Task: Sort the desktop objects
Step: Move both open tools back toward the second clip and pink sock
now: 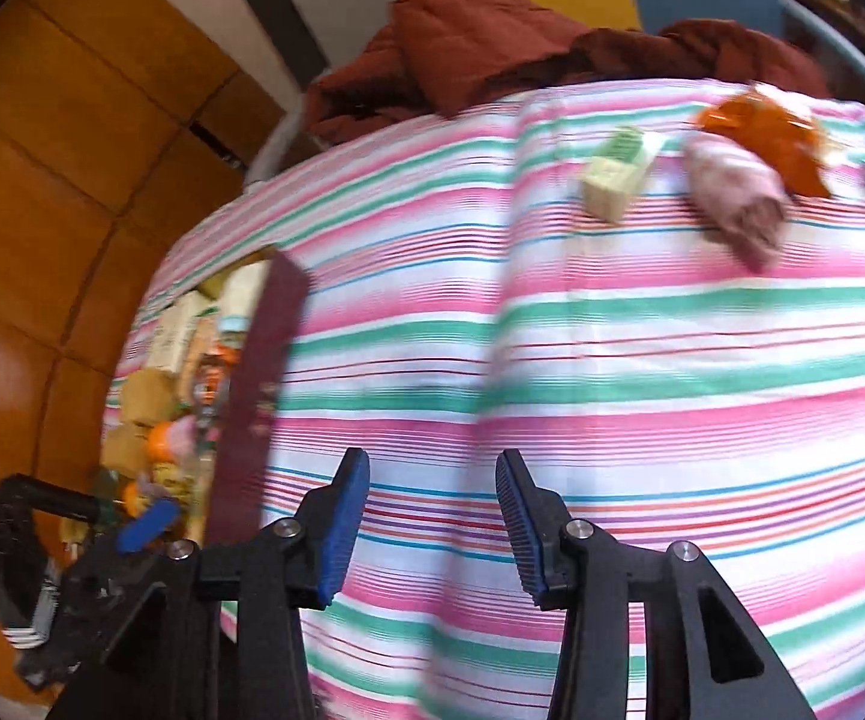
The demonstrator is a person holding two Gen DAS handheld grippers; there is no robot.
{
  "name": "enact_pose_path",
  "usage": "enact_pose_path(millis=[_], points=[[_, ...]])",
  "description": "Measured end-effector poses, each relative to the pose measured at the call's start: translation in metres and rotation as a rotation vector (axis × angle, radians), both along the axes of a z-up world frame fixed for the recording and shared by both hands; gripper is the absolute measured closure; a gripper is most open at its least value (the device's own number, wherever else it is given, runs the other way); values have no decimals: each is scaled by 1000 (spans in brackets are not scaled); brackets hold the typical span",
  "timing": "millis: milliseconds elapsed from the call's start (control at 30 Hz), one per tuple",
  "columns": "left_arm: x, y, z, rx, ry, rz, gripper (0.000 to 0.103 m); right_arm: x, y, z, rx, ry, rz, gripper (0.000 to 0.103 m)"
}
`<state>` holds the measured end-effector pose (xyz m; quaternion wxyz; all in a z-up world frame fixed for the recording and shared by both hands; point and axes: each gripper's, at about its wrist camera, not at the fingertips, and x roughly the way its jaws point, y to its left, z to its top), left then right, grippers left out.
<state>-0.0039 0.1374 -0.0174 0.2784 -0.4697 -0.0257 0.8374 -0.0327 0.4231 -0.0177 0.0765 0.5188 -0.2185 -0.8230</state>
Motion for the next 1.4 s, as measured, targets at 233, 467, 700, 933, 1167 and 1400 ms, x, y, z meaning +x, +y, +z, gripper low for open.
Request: enact_pose_path(millis=[233,467,700,933,1167,1400], points=[[13,54,-5,-53,-14,-128,34,10,90,-3,75,-48,-142,53],[13,93,-14,-95,-36,-189,34,24,167,-4,114,-60,-297,50],[14,124,-18,-94,-53,-246,34,26,186,0,196,-41,-339,49],[19,142,-22,-102,-62,-275,34,28,184,13,308,20,-341,49],[19,147,-25,-110,-69,-278,34,28,177,24,364,46,-324,47],[19,147,-29,-120,-81,-273,34,10,202,19,433,-12,-299,39]])
